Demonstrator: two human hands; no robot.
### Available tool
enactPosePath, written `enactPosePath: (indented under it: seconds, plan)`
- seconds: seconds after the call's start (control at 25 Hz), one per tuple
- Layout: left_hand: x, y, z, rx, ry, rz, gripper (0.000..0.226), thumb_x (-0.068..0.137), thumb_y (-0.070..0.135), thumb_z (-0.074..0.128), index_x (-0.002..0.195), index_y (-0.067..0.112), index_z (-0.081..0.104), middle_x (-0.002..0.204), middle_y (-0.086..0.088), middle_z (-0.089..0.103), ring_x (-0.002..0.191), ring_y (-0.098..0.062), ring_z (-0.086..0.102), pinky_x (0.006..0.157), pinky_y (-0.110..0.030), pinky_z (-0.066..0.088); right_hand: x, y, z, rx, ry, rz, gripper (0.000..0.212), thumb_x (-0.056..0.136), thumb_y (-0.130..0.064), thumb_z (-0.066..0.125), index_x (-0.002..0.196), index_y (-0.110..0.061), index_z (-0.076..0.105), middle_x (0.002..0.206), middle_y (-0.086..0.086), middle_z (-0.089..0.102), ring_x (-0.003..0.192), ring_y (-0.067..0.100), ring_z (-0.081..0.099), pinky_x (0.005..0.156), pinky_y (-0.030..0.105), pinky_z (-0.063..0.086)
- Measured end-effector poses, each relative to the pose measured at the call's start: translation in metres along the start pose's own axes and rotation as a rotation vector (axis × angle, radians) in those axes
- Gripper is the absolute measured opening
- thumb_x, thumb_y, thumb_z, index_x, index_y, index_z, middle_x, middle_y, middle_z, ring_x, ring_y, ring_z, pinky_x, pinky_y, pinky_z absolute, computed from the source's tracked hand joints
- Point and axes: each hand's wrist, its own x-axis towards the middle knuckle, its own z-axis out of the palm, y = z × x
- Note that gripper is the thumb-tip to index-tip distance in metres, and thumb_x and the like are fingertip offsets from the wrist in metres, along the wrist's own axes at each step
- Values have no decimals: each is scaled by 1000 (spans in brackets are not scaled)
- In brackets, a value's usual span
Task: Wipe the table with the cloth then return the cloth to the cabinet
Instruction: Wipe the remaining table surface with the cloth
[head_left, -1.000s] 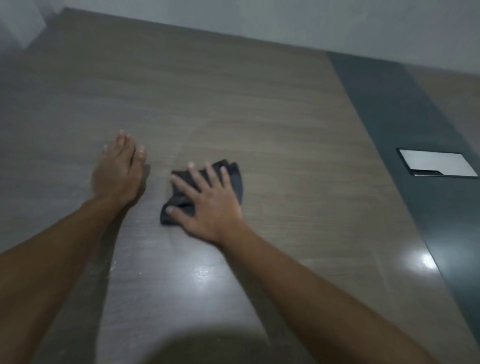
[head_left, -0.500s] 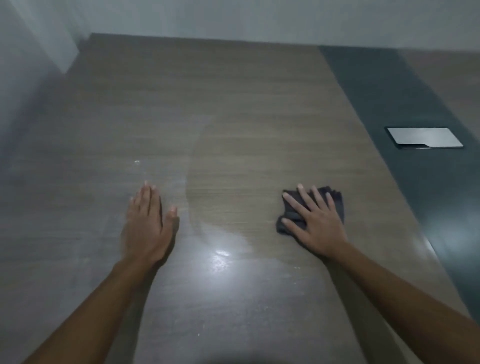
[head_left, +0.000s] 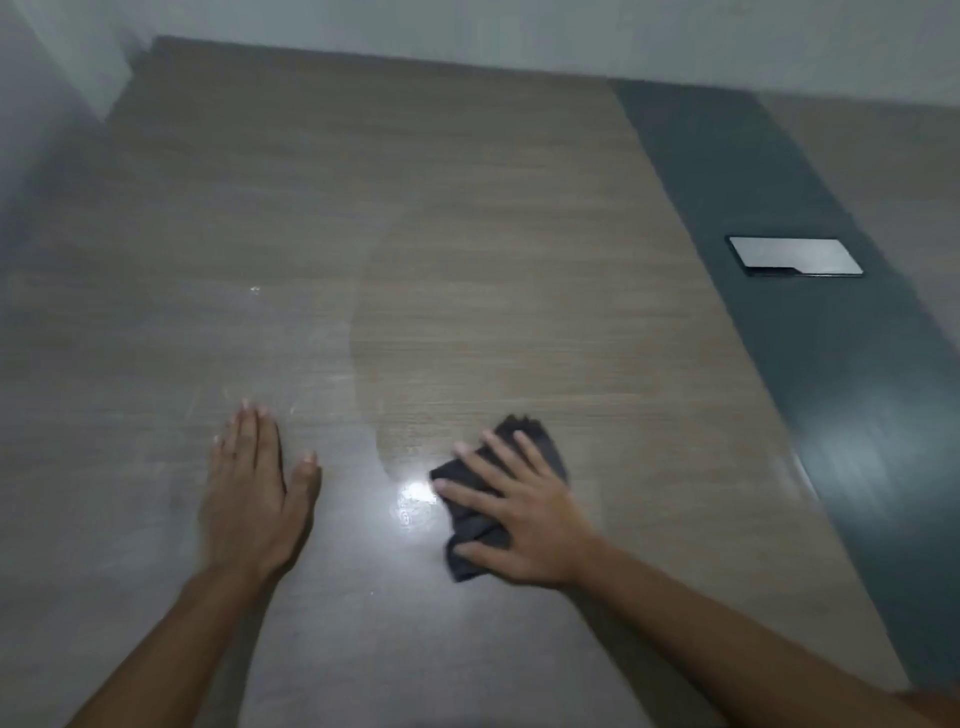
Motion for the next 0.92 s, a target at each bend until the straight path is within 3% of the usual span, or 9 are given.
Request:
enactPosePath:
  seconds: [0.16,0.28,0.36,0.44,0.56,0.64,0.8,0.92]
  plan:
    - [-9,3,6,4,17,-4,87,95,62,4,157,2,11,166,-11,0,153,-20,-1,122,-30,-9,6,97,-14,-76,-22,301,68,95,-79,29,154,-46,36,166,-1,32,152,34,32,124,57,18]
    - [-12,2,10,43,48,1,82,97,59,6,157,3,11,166,-12,1,154,-21,-1,120,-25,-14,88,79,-6,-62,3,508,73,91,-80,23,155,-47,34,168,-1,28,155,35,21,126,57,7]
    - [-12,1,12,51,85,10,81,98,58,7,156,1,12,166,-13,3,154,-23,1,120,-24,-15,120,41,6,-39,6,471,72,91,-78,31,156,-47,34,168,0,26,156,35,17,125,57,3]
    - [-11,3,11,23,89,17,82,98,57,8,155,-2,17,165,-17,8,153,-27,6,122,-28,-10,110,-3,16,-11,39,282,69,92,-75,44,154,-44,40,166,2,31,155,36,20,125,58,5]
    - [-28,13,12,20,90,-28,85,98,58,5,155,-3,19,164,-18,9,153,-29,8,124,-36,-3,30,-47,13,16,-30,-86,69,94,-70,49,156,-42,37,167,3,30,156,34,17,126,57,4]
    - [-45,21,12,32,84,-36,85,98,57,6,154,-5,20,164,-20,11,152,-31,10,123,-36,-2,-26,-34,1,12,-30,-168,68,95,-71,49,155,-43,38,167,0,31,157,31,15,126,57,7]
    - [-77,18,14,59,62,-62,87,97,60,3,155,-4,17,165,-18,7,153,-27,5,124,-36,-4,-82,66,-15,-59,-34,-24,68,95,-75,42,155,-43,38,167,-1,31,155,31,23,124,57,16]
    - [-81,17,17,44,86,-110,86,96,60,6,156,-1,13,165,-15,4,154,-24,2,124,-36,-4,-35,94,-16,-79,-13,188,69,94,-78,30,155,-46,37,166,0,33,153,33,29,124,58,16]
